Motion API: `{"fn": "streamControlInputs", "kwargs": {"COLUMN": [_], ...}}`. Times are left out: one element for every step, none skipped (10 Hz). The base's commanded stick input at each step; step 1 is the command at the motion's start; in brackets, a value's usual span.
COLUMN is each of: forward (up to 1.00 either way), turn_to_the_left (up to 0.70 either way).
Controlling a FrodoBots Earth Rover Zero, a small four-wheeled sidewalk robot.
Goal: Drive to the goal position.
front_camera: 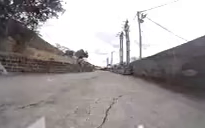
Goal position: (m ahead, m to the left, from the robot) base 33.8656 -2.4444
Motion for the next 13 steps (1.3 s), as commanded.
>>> {"fn": "streamControlInputs", "kwargs": {"forward": [1.0, 1.0, 1.0, 1.0, 1.0, 1.0, 1.0, 1.0, 1.0, 1.0, 1.0, 1.0, 1.0], "turn_to_the_left": [0.0, 0.0, 0.0, 0.0, 0.0, 0.0, 0.0, 0.0, 0.0, 0.0, 0.0, 0.0, 0.0]}}
